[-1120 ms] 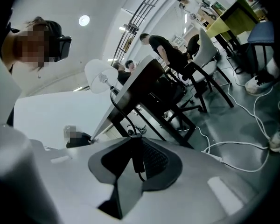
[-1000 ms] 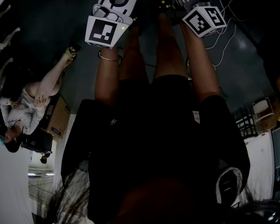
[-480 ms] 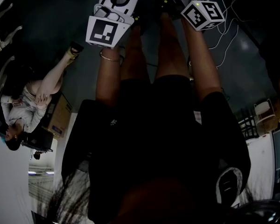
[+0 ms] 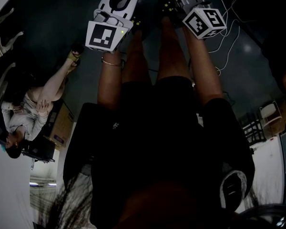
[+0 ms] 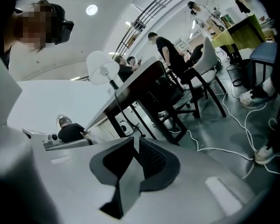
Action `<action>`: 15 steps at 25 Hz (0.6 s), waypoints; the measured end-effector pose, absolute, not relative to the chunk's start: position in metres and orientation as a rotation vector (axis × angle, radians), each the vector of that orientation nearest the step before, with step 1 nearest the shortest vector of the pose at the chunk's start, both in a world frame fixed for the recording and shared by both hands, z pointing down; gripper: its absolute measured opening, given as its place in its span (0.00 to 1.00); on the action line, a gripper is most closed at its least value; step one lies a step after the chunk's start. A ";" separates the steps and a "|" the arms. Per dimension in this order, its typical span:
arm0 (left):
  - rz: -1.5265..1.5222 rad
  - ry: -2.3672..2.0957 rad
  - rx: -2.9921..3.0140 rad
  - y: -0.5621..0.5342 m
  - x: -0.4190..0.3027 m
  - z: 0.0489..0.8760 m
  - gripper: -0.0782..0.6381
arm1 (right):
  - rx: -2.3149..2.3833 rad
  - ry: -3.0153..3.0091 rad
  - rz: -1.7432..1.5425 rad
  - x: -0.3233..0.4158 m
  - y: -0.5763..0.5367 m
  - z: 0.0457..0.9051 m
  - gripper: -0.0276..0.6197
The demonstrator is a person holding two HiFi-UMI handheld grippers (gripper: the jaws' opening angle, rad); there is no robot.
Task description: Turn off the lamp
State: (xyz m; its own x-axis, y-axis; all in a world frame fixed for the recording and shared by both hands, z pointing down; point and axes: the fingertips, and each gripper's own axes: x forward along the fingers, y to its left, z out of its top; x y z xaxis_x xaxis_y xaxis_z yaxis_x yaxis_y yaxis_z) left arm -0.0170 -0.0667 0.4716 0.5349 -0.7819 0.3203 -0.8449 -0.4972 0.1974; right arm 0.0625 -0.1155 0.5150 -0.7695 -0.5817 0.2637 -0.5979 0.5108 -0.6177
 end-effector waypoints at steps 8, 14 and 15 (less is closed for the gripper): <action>0.185 -1.373 2.419 -0.067 -0.024 0.446 0.12 | 1.058 -2.665 1.109 0.061 -0.105 0.492 0.05; 0.210 -1.335 2.436 -0.067 -0.022 0.422 0.12 | 1.030 -2.741 1.113 0.049 -0.104 0.449 0.05; 0.214 -1.332 2.430 -0.067 -0.022 0.417 0.12 | 1.019 -2.756 1.123 0.047 -0.103 0.440 0.05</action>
